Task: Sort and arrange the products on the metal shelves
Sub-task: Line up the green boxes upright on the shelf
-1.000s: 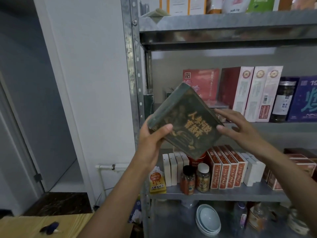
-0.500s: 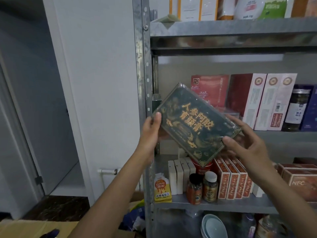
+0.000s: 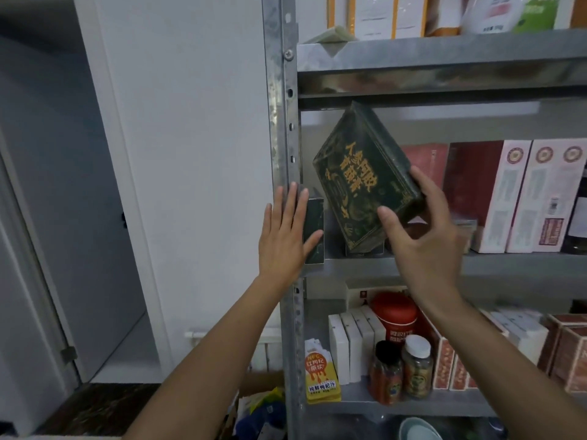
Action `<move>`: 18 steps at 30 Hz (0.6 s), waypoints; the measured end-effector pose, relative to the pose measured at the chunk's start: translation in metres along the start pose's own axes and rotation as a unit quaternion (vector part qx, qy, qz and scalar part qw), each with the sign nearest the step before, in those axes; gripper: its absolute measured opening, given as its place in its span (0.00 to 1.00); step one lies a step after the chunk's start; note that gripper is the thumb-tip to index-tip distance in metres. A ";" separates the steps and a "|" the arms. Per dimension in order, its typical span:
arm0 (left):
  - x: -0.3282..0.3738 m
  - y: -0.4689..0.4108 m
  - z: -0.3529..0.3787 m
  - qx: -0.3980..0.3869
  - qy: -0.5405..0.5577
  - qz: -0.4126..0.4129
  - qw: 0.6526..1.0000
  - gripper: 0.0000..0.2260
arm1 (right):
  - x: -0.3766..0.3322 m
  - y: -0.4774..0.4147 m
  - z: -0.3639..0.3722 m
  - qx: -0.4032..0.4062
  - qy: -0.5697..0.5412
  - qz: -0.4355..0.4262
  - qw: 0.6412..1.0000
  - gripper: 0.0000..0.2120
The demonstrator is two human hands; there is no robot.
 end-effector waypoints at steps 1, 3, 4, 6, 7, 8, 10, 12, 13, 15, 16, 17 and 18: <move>0.000 0.000 0.002 0.007 0.000 -0.001 1.000 0.32 | 0.001 0.000 0.005 -0.003 0.016 -0.009 1.000 0.30; 0.000 -0.001 0.003 0.013 0.001 0.000 1.000 0.32 | 0.005 -0.002 0.013 -0.006 0.049 -0.018 0.999 0.31; 0.000 -0.002 0.004 0.014 0.000 0.002 1.000 0.32 | 0.008 -0.002 0.017 -0.007 0.063 -0.022 0.998 0.31; -0.001 -0.002 0.006 0.011 0.002 0.004 1.000 0.32 | 0.010 -0.003 0.023 -0.003 0.091 -0.042 0.995 0.30; -0.002 -0.002 0.007 0.012 0.004 0.004 1.000 0.33 | 0.010 -0.003 0.027 -0.003 0.104 -0.054 0.993 0.30; -0.002 -0.002 0.007 0.016 0.004 0.006 1.000 0.33 | 0.011 -0.003 0.031 -0.007 0.114 -0.064 0.991 0.29; -0.002 -0.002 0.007 0.028 0.003 0.011 1.000 0.33 | 0.011 -0.004 0.041 -0.020 0.134 -0.083 0.987 0.29; -0.002 -0.003 0.005 0.038 0.002 0.017 0.999 0.33 | 0.013 -0.006 0.052 -0.038 0.174 -0.104 0.979 0.30; -0.002 -0.003 0.005 0.041 0.005 0.020 0.999 0.33 | 0.015 -0.007 0.058 -0.055 0.193 -0.107 0.974 0.30; -0.001 -0.005 0.004 0.045 0.014 0.023 0.999 0.32 | 0.018 -0.008 0.068 -0.091 0.213 -0.104 0.967 0.30; -0.001 -0.005 0.004 0.049 0.017 0.025 0.998 0.32 | 0.020 -0.009 0.072 -0.101 0.217 -0.101 0.966 0.30; -0.001 -0.006 0.004 0.053 0.018 0.026 0.998 0.32 | 0.022 -0.010 0.075 -0.108 0.223 -0.098 0.964 0.30; -0.002 -0.006 0.004 0.057 0.020 0.027 0.998 0.32 | 0.025 -0.010 0.078 -0.117 0.234 -0.094 0.961 0.30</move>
Point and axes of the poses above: each hand's wrist, its own y-axis away from the middle knuckle, its own z-axis out of the palm, x = y × z, the point moved 5 cm from there along -y, towards the middle knuckle, and after that the axes turned 14 degrees about x, right-handed, at the moved point
